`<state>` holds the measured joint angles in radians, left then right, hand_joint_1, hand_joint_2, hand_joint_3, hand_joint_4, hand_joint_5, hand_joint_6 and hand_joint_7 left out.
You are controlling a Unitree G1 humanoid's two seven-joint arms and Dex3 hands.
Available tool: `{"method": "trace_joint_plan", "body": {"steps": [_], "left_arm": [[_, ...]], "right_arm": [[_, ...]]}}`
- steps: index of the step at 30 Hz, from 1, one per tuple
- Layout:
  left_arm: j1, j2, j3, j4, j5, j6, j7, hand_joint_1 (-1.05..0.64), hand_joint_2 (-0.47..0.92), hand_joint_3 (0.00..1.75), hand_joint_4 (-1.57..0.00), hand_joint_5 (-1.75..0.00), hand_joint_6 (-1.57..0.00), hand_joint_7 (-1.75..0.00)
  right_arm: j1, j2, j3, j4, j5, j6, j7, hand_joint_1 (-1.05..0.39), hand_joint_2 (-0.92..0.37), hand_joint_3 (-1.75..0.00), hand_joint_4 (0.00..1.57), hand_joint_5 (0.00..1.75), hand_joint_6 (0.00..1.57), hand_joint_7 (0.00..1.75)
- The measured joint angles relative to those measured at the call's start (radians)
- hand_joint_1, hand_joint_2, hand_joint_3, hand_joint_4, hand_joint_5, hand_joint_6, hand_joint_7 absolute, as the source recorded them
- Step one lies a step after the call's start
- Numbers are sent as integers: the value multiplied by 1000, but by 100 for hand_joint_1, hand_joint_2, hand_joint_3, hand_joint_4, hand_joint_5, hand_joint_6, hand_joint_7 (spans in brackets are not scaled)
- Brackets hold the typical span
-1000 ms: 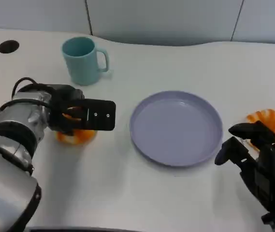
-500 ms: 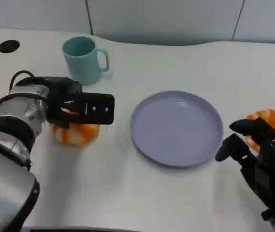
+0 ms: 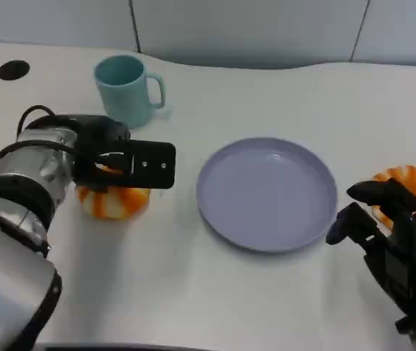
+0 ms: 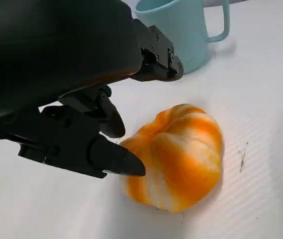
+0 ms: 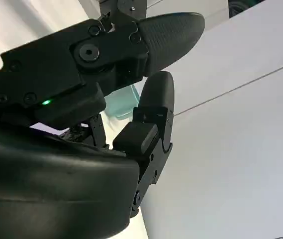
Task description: Grasp the bread from the table and place it into the plate.
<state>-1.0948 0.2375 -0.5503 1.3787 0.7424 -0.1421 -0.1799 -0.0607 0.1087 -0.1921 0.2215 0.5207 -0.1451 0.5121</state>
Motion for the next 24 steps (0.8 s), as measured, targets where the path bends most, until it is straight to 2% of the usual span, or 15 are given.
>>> {"method": "trace_joint_plan", "body": {"steps": [1,2,4,5,6,8,10,12,16,17,19,20,22,23,24], "left_arm": [[0,-1,0,0,0,0,0,-22,92,6,-67,-88,-80,0],[0,-3,0,0,0,0,0,-23,92,5,-58,-111,-82,-2],[0,-7,-2,0,1,1,0,-27,92,3,-42,-132,-91,-9],[0,-9,-5,0,2,5,-2,-31,92,3,-33,-130,-84,-8],[0,-11,-9,0,3,9,-7,-36,91,2,-33,-98,-67,-5],[-5,-16,-26,2,15,31,-51,-44,90,1,-48,-39,-57,-2],[-10,-20,-39,5,27,54,-106,-45,90,0,-54,-22,-56,-1],[-14,-23,-45,5,31,66,-144,-45,87,0,-50,-13,-48,0],[-21,-28,-52,5,35,97,-170,-49,85,0,-48,-7,-51,-2],[-21,-30,-58,5,40,101,-172,-46,84,0,-49,-7,-63,-5],[-21,-32,-67,5,43,106,-173,-44,84,0,-51,-6,-70,-5],[-21,-33,-70,5,43,107,-173,-39,87,1,-60,-11,-58,-2],[-19,-33,-76,5,44,108,-161,-36,88,1,-67,-14,-50,-1],[-18,-33,-77,5,45,108,-145,-35,90,1,-68,-29,-45,-1],[-15,-33,-80,5,47,108,-121,-35,91,1,-62,-45,-45,-1]], "right_arm": [[0,0,0,0,1,0,0,-56,-92,-14,59,171,79,86],[0,0,0,0,1,0,1,-56,-92,-14,59,171,79,86],[0,0,0,0,1,0,2,-57,-92,-14,60,170,80,86],[0,0,0,0,1,0,2,-57,-92,-14,60,170,80,85],[0,0,0,0,0,0,2,-57,-92,-14,60,170,80,85],[0,0,0,0,0,0,2,-56,-92,-15,59,170,80,85],[0,0,0,0,0,0,2,-56,-92,-15,59,170,80,85],[0,0,0,0,0,0,2,-57,-92,-14,60,170,80,85],[0,0,0,0,0,0,2,-57,-92,-14,61,169,81,84],[0,0,0,0,0,0,2,-57,-92,-14,61,169,81,84],[0,0,0,0,0,0,2,-57,-92,-14,61,169,81,84],[0,0,0,0,0,0,3,-57,-92,-14,61,169,80,84],[0,0,0,0,0,0,3,-57,-92,-14,61,169,80,84],[0,0,0,0,0,0,3,-57,-92,-14,61,169,81,84],[0,0,0,0,0,0,2,-57,-92,-14,61,169,81,84]]}}
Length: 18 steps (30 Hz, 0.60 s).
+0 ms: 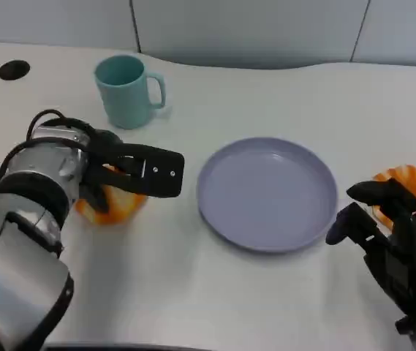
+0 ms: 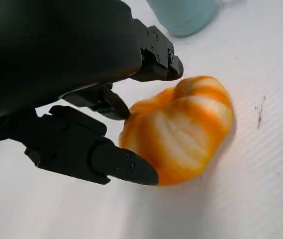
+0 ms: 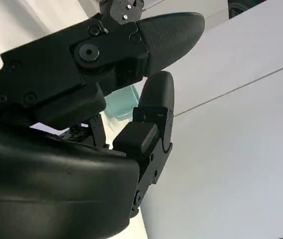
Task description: Grasp the bread from the table and place it into the plate.
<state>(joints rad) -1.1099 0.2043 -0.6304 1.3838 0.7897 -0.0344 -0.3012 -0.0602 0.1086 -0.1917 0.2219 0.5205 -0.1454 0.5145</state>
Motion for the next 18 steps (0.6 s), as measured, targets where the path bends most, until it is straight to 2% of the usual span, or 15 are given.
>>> {"method": "trace_joint_plan", "body": {"steps": [2,4,5,6,8,18], "left_arm": [[11,0,-10,0,15,-4,49,-34,92,0,-54,-64,-45,0],[20,0,-14,0,18,-8,73,-34,92,0,-52,-68,-45,0],[21,0,-15,0,18,-10,79,-49,92,7,-56,-48,-51,-1],[21,1,-19,0,22,-12,90,-54,92,10,-60,-35,-53,-1],[30,3,-34,0,36,-19,130,-58,92,12,-63,-25,-55,-1],[41,16,-29,1,28,-48,156,-52,92,18,-65,-13,-59,-1]], "right_arm": [[0,0,1,0,-2,0,0,-57,-92,-14,61,169,81,84],[2,0,2,-1,-2,0,-1,-58,-92,-14,61,169,81,84],[2,0,2,-1,-2,0,-1,-57,-92,-14,61,169,81,84],[2,1,2,-2,-2,0,-1,-57,-92,-14,61,169,81,84],[3,1,2,-4,-2,0,-1,-57,-92,-14,62,169,81,84],[9,2,4,-13,0,0,0,-57,-92,-13,60,171,82,83]]}}
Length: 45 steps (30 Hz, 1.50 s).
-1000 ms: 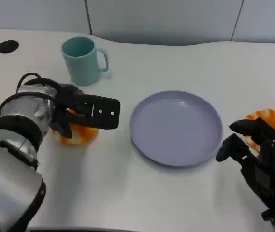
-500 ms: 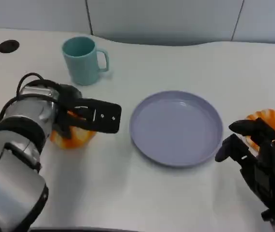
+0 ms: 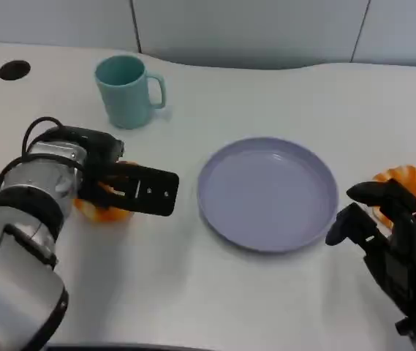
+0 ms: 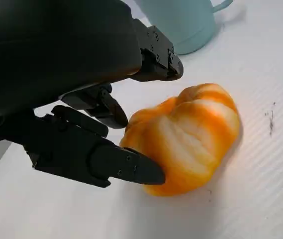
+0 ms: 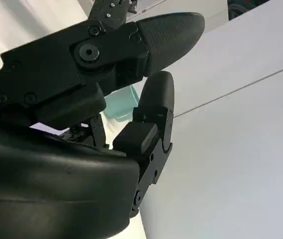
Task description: Grasp the bread from the table and place it into the plate.
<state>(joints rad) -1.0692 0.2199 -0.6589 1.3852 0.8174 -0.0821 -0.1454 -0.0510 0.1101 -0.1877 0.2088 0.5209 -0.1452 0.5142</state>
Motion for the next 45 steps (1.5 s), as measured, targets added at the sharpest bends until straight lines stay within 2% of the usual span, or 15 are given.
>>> {"method": "trace_joint_plan", "body": {"steps": [4,7,13,20,21,23,24,25,27,28,29,31,32,34,45], "left_arm": [[3,2,12,0,-11,1,0,-45,92,19,-65,-11,-54,0],[4,2,21,0,-13,1,0,-44,92,17,-68,-12,-69,-8],[4,3,37,0,-14,-7,1,-32,92,11,-72,-12,-72,-5],[4,7,50,0,-16,-32,17,-20,92,7,-83,-15,-94,-11],[4,8,54,0,-20,-36,24,-20,92,6,-77,-38,-95,-12],[2,9,60,-1,-24,-44,51,-24,92,5,-67,-56,-94,-11],[0,9,62,-2,-24,-46,67,-24,92,6,-58,-109,-87,-44],[-5,8,61,-2,-21,-46,78,-24,92,6,-52,-130,-68,-86],[-19,8,54,-2,-11,-44,93,-24,92,6,-48,-146,-52,-121],[-25,8,52,-2,-10,-43,95,-35,92,4,-50,-146,-47,-132],[-29,8,52,-3,-11,-45,95,-41,92,3,-52,-132,-50,-117],[-35,8,58,-3,-15,-57,95,-60,92,9,-62,-59,-66,-40],[-38,8,62,-3,-18,-67,94,-64,92,12,-65,-36,-70,-22],[-43,8,64,-4,-22,-81,94,-76,92,25,-48,-8,-56,-5],[-43,-1,65,-3,-36,-114,52,-93,92,46,-12,0,-14,0]], "right_arm": [[3,0,0,0,1,0,0,-57,-92,-13,61,170,82,82],[3,0,0,0,3,0,3,-57,-92,-13,61,170,82,82],[3,0,-2,1,3,0,9,-57,-92,-14,60,171,82,83],[3,-1,-5,2,4,0,11,-57,-92,-13,60,170,82,82],[2,-1,-5,3,4,0,11,-57,-92,-13,60,170,82,81],[-4,-1,-6,8,4,0,11,-57,-92,-13,60,170,82,81],[-7,-1,-6,11,5,0,11,-57,-92,-13,60,170,83,81],[-9,-1,-7,13,5,0,11,-57,-92,-13,60,170,83,81],[-12,-1,-7,16,5,0,11,-57,-92,-13,60,171,83,81],[-14,-1,-8,17,5,0,11,-57,-92,-13,60,171,83,80],[-15,-1,-8,17,5,0,11,-57,-92,-13,60,170,83,80],[-16,-1,-9,17,6,0,10,-57,-92,-13,59,170,83,80],[-16,-1,-9,17,6,0,8,-57,-92,-13,59,170,83,80],[-17,-1,-9,18,5,0,5,-57,-92,-13,59,170,82,80],[-19,-4,-9,21,0,0,1,-58,-92,-16,58,173,82,83]]}}
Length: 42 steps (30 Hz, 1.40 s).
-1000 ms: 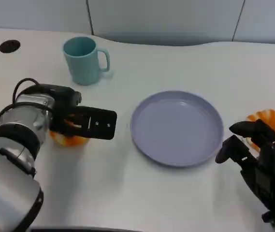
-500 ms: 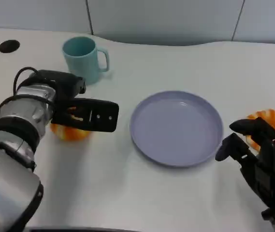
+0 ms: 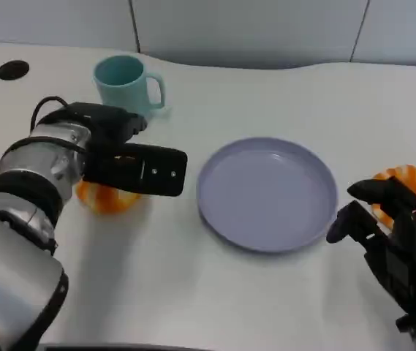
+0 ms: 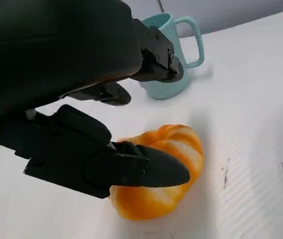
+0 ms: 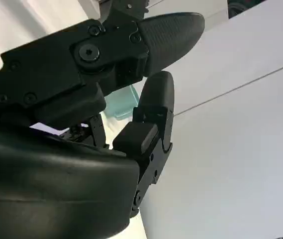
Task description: Grasp the bread from the table and place it into the plate.
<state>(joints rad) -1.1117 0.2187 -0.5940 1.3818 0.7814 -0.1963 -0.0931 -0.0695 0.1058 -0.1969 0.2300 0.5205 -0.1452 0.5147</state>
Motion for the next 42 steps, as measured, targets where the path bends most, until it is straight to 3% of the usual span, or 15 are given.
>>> {"method": "trace_joint_plan", "body": {"steps": [4,24,42], "left_arm": [[11,-10,-3,1,2,16,-15,-101,92,49,0,0,-2,0],[54,-15,-30,5,4,100,-23,-95,92,47,-3,-1,-7,-1],[73,-16,-26,6,2,111,-17,-96,92,68,0,0,-3,0]], "right_arm": [[0,0,0,0,0,0,-1,-57,-92,-14,58,173,81,82],[48,7,12,-51,15,0,17,-56,-92,-14,61,169,82,81],[92,7,41,-101,18,18,10,-56,-92,-13,61,170,81,86]]}}
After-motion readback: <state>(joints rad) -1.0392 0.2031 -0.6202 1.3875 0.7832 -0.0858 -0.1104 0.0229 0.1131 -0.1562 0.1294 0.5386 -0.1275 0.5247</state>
